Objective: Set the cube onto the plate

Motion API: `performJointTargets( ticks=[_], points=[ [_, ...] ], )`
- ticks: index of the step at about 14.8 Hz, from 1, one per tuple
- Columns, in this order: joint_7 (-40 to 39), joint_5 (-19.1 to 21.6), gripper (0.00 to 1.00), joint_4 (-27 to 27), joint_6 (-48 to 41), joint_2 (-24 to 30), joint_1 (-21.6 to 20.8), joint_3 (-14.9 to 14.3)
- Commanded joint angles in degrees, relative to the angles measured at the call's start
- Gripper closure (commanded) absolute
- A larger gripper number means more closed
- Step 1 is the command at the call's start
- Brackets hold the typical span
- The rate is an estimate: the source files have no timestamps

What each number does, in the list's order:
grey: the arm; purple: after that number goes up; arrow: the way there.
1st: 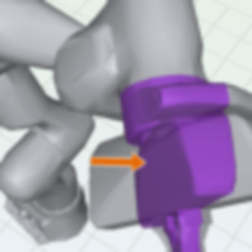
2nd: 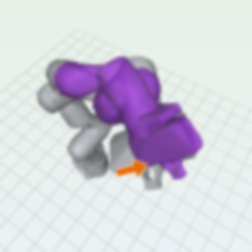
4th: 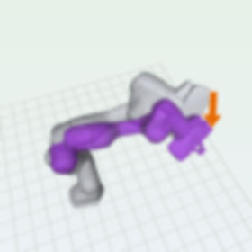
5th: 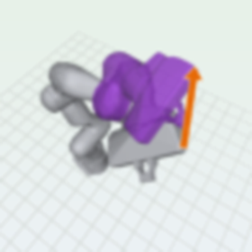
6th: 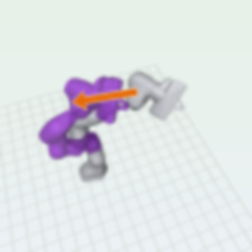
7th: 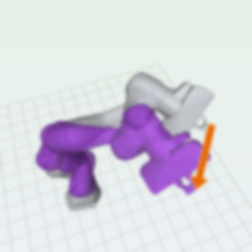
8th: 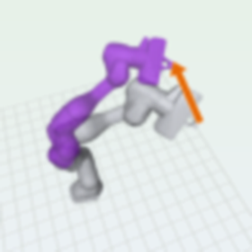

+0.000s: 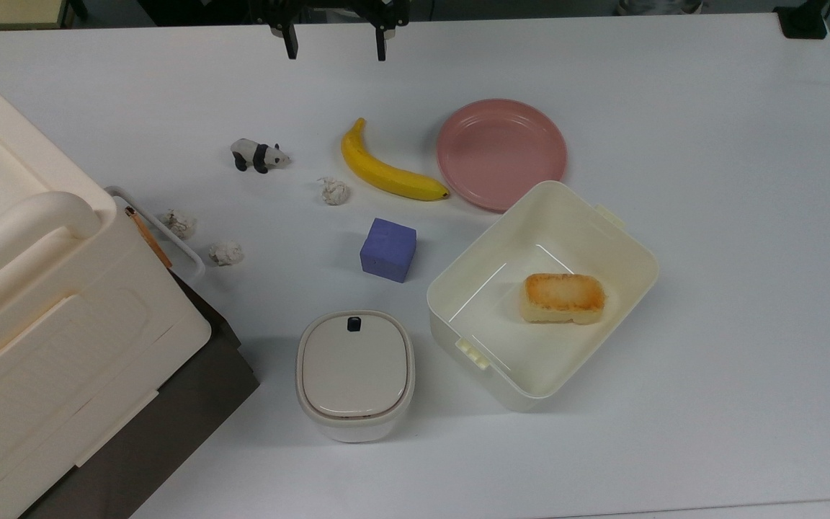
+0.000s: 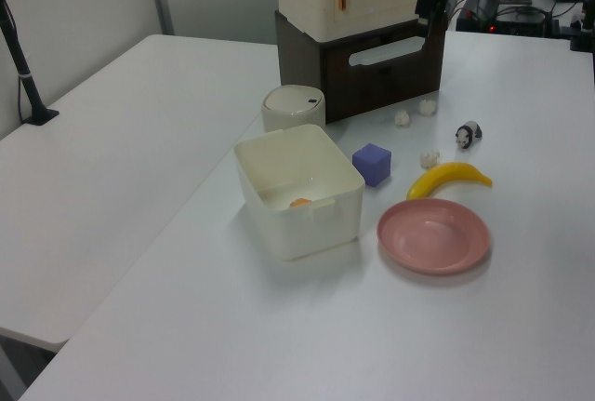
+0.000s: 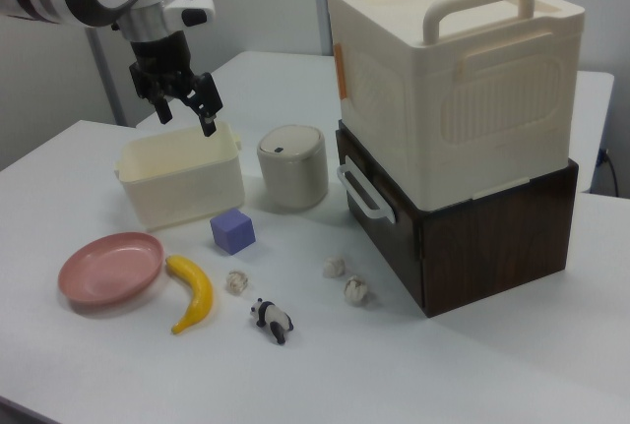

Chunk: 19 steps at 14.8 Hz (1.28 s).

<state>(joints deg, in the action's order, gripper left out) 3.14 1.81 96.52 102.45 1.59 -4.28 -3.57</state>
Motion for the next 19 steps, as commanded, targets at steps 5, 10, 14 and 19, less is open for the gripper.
performJointTargets(
  ticks=[5,10,14,19],
  points=[
    [-0.9,-0.8,0.0,1.6,-0.1,1.3,-1.1,-0.6],
    [-1.0,-0.8,0.0,1.5,-0.1,1.3,-1.2,-0.6],
    [-0.7,-0.8,0.0,1.5,0.0,1.2,-1.3,-0.6],
    [-0.9,-0.8,0.0,1.5,-0.1,1.3,-1.3,-0.6]
  ],
)
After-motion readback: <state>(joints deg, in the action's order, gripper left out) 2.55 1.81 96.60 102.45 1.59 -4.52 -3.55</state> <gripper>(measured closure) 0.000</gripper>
